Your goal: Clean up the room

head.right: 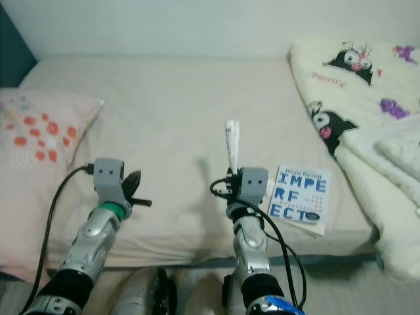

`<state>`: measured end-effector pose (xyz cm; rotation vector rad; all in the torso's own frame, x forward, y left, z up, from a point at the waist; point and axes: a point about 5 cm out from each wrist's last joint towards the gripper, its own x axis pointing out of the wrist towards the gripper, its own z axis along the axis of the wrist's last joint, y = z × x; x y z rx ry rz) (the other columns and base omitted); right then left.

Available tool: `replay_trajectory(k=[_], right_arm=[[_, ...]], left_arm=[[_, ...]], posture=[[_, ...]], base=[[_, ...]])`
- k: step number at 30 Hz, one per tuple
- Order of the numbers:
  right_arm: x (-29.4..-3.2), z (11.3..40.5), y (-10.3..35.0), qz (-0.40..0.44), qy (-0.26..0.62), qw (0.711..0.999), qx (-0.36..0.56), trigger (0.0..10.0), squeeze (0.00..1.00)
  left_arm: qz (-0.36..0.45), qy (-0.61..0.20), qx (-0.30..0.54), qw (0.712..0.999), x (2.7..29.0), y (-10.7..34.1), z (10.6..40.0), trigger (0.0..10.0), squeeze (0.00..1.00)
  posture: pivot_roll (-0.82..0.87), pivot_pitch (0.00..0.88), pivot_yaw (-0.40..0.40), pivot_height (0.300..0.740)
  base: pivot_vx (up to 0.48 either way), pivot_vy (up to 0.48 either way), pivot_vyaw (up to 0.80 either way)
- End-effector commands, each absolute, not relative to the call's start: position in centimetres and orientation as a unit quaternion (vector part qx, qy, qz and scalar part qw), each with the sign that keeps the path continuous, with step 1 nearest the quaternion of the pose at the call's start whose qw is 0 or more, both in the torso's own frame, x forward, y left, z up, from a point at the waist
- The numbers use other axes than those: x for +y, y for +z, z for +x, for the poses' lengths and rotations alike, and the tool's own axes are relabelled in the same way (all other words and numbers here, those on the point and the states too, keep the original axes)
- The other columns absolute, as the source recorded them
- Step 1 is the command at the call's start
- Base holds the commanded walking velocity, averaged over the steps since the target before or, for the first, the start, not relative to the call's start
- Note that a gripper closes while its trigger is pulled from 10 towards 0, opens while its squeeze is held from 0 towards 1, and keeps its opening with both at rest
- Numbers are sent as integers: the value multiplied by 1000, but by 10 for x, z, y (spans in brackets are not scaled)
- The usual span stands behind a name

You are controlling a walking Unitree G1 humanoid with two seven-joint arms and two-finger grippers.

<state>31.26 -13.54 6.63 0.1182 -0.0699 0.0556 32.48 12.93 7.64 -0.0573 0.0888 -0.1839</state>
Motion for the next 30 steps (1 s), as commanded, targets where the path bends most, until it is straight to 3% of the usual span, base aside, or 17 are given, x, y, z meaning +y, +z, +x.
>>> replay_trajectory(k=[1, 8, 20, 21, 24, 25, 30], right_arm=[[-138, 309, 57, 62, 21, 998, -12, 10000, 0], [-143, 309, 43, 41, 34, 998, 35, 10000, 0], [-146, 301, 23, 48, 30, 994, 98, 10000, 0], [-146, 294, 6, 33, 28, 986, 161, 10000, 0], [-144, 289, -3, 29, 27, 979, 198, 10000, 0], [-141, 282, -13, 13, 37, 970, 241, 10000, 0], [-140, 270, -29, -19, 65, 950, 306, 10000, 0]], left_arm=[[-25, -82, 54, 995, 133, 70, 323, 10000, 0], [-19, -65, 77, 995, 137, 61, 326, 10000, 0], [-11, -31, 113, 993, 145, 42, 321, 10000, 0], [-13, -47, 153, 987, 140, 28, 314, 10000, 0], [10, -75, 196, 978, 134, 15, 307, 10000, 0], [46, -114, 246, 961, 126, 0, 297, 10000, 0], [90, -129, 325, 933, 125, -18, 285, 10000, 0]], posture=[[45, 8, 72, 704], [41, 0, 62, 739], [44, 0, 52, 740], [52, 0, 48, 740], [52, 0, 48, 740], [43, 0, 47, 740], [50, 0, 41, 740]], base=[[0, 0, 0], [0, 0, 0], [0, 0, 0], [0, 0, 0], [0, 0, 0], [0, 0, 0], [0, 0, 0]])
